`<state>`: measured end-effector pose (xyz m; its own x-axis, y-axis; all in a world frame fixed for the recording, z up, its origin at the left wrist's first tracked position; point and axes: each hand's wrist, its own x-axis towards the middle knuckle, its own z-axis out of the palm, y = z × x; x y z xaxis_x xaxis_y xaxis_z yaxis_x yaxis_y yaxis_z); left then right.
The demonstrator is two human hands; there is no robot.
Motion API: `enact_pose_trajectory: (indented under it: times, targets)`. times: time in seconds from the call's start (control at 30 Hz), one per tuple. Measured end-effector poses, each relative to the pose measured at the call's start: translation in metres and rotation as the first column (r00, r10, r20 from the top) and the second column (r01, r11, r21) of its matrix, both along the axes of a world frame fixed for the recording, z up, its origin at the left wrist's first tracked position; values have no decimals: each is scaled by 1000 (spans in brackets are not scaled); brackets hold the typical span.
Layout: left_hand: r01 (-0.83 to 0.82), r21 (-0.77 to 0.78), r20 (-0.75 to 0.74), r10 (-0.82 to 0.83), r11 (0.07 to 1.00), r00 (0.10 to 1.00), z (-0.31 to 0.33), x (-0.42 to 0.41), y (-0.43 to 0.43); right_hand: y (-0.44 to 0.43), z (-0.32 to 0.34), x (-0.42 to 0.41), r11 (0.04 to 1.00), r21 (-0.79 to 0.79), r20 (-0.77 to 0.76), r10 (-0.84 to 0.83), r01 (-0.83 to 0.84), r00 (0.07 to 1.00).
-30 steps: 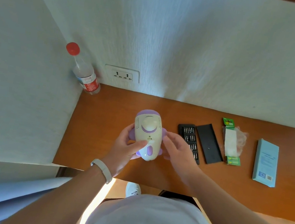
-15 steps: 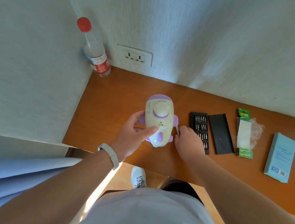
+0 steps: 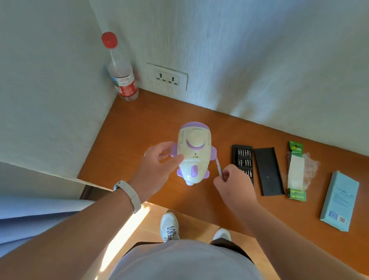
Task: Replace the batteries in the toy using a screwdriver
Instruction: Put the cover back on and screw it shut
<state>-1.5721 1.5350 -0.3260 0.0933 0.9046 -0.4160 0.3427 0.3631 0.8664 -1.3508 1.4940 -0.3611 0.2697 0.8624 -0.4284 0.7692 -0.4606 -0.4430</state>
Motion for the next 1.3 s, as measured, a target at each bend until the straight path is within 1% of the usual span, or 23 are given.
enact_pose_trajectory:
  times: [0.17, 0.23, 0.33, 0.47, 0.57, 0.63, 0.7, 0.8, 0.93, 1.07, 1.13, 1.2, 1.3]
  targets:
    - [-30, 48, -181, 38, 998, 983, 5, 1, -24, -6, 13, 18, 994, 107, 2, 25, -26, 1000]
    - [-36, 76, -259, 54, 996, 964, 2, 2, -39, -10, 16, 27, 991, 126, -13, 47, -45, 999]
    - [15, 150, -376, 43, 989, 926, -1, 6, -62, -17, 21, 41, 990, 129, -57, 67, -59, 996]
    - [116, 228, -472, 6, 967, 881, 3, 24, -91, -27, 27, 64, 984, 137, -97, 130, -116, 987]
    - [221, 319, -579, 5, 921, 815, 5, 46, -105, -36, 30, 83, 978, 150, -129, 164, -145, 978]
    - [308, 368, -664, 16, 877, 748, 7, 63, -111, -43, 31, 96, 973, 161, -139, 190, -167, 972]
    - [366, 385, -739, 45, 847, 672, 8, 78, -114, -49, 32, 110, 969, 168, -141, 204, -180, 969]
    - [363, 372, -794, 90, 854, 601, 9, 97, -114, -57, 34, 130, 969, 163, -149, 209, -184, 967]
    - [352, 328, -844, 105, 876, 526, 9, 115, -111, -65, 35, 156, 975, 152, -167, 187, -162, 968]
    - [392, 308, -884, 108, 867, 455, 9, 128, -104, -74, 34, 176, 983, 132, -190, 150, -126, 970]
    - [398, 263, -904, 80, 879, 421, 8, 133, -95, -77, 33, 184, 986, 126, -189, 131, -109, 973]
    - [398, 197, -914, 21, 896, 405, 5, 136, -84, -81, 31, 191, 988, 124, -184, 116, -94, 976]
    - [384, 97, -905, -79, 918, 418, -3, 142, -71, -87, 28, 200, 989, 126, -191, 98, -75, 977]
